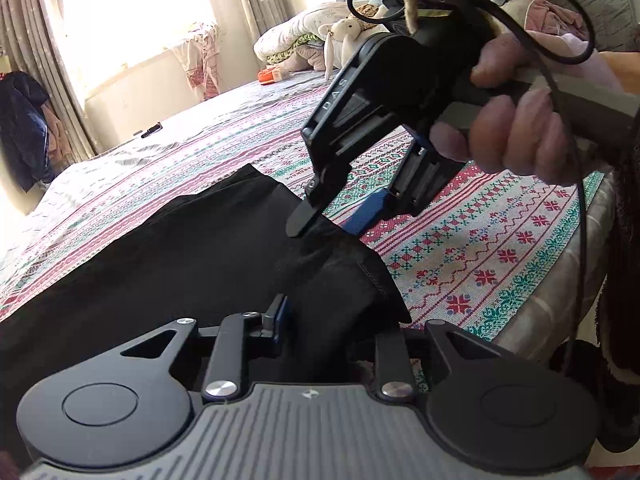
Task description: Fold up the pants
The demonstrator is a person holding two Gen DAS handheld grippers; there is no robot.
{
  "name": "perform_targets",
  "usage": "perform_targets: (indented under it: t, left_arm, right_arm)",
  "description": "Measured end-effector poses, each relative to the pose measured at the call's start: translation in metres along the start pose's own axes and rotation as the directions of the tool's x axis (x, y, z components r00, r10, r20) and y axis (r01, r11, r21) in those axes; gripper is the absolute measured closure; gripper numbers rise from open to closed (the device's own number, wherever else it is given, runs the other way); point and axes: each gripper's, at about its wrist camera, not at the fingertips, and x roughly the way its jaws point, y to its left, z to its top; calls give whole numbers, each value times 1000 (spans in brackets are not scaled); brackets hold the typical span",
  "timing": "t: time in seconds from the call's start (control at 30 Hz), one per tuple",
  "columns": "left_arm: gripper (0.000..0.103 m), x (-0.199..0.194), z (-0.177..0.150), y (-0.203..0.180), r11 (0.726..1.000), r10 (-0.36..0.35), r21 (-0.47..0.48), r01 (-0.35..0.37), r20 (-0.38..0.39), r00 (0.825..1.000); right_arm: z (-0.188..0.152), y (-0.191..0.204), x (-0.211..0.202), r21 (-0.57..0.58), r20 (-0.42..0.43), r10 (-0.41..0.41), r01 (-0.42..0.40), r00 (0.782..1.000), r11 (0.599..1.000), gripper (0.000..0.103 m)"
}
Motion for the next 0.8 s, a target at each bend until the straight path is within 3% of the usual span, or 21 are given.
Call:
perform_targets:
  t: [0.17,0.4,0.67,0.8]
  left_arm:
    - [72,5,0,0,1000,-3,-16,3,-23,1000]
    - [80,11,3,6,999,-12,-43,10,-39,999]
    - [90,17,15,9,997,-11,-73,5,-79,997]
    - [92,17,28,7,996,-12,-84,6,-63,998]
  right_arm:
    - [41,5,10,-49,92,-35,40,995,998,70]
    - [85,2,28,-62,173,-37,48,984,997,87]
    - [112,-4,42,-20,216,6,-1,976,1000,88]
    - [117,-5,33,-18,256,-7,12,967,1000,97]
